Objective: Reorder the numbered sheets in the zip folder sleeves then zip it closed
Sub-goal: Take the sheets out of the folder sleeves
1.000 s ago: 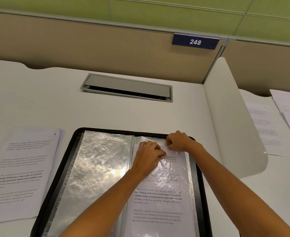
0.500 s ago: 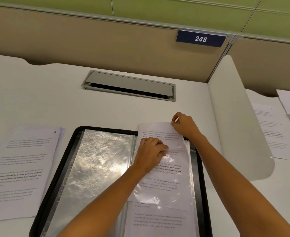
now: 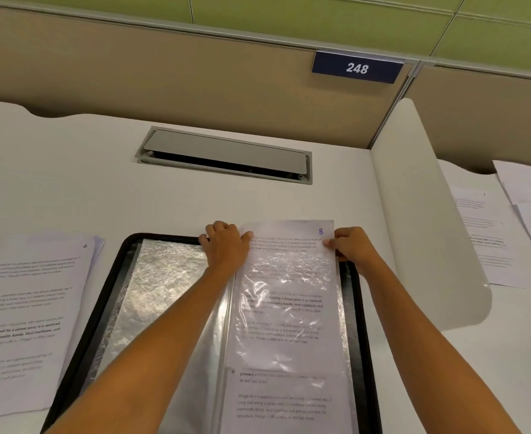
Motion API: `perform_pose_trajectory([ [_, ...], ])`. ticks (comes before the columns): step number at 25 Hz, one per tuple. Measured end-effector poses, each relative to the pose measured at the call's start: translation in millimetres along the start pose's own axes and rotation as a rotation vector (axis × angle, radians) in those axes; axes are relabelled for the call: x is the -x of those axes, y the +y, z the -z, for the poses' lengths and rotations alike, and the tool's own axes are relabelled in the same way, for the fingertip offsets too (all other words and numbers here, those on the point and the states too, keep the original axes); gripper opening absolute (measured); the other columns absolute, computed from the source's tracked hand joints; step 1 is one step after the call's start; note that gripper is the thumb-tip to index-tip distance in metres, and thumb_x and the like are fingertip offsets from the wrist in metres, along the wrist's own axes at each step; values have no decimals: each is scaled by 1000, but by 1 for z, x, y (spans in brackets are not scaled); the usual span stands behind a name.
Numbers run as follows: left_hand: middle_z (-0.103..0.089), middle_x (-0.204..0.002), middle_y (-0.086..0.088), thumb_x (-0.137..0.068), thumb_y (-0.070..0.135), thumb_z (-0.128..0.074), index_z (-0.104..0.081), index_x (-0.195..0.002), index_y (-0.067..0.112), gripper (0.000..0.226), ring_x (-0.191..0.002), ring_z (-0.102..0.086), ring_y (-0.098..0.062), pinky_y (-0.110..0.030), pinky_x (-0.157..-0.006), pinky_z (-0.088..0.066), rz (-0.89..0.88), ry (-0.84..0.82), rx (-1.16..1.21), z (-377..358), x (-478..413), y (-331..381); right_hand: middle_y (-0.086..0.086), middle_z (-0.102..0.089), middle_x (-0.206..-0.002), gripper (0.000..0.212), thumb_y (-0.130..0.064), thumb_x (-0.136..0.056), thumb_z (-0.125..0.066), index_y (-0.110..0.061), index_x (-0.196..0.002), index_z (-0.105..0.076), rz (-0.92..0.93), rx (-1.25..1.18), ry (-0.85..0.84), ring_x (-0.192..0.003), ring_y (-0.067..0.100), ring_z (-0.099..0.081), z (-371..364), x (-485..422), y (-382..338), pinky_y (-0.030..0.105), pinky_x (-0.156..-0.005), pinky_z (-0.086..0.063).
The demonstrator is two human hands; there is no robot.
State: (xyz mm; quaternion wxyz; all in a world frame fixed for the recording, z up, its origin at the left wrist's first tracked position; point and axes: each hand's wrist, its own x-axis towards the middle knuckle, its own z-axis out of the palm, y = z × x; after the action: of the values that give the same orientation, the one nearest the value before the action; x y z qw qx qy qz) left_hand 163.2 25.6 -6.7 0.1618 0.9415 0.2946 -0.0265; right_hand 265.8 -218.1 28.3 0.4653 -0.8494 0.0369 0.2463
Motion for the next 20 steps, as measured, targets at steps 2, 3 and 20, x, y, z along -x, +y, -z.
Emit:
perform_pose_trajectory([
  [2,-54,-125,-9,-95,54,-44,-67,-116,16,49,-120,-42,-28,-47,-101,-26,12,-10,92,2,-7,0,11,-71,-99,9,-5,-88,-65,-5,-97,-69,45,-172,14,-82,20,-68,4,3,-12,26,-63,-54],
  [3,-58,-120,-6,-94,55,-47,-70,-112,19,46,-117,-45,-27,-47,-100,-26,24,-13,168,4,-9,1,9,-71,-99,12,-7,-90,-64,-5,-101,-69,70,-246,18,-84,19,-68,6,4,-18,26,-65,-53],
  [20,-72,-106,-7,-86,18,-72,-69,-108,5,25,-97,-68,-22,-41,-94,-53,163,-271,1064,13,-28,1,8,-73,-103,24,-18,-87,-70,-5,-107,-69,117,-464,62,-97,24,-70,6,2,-29,37,-83,-56],
])
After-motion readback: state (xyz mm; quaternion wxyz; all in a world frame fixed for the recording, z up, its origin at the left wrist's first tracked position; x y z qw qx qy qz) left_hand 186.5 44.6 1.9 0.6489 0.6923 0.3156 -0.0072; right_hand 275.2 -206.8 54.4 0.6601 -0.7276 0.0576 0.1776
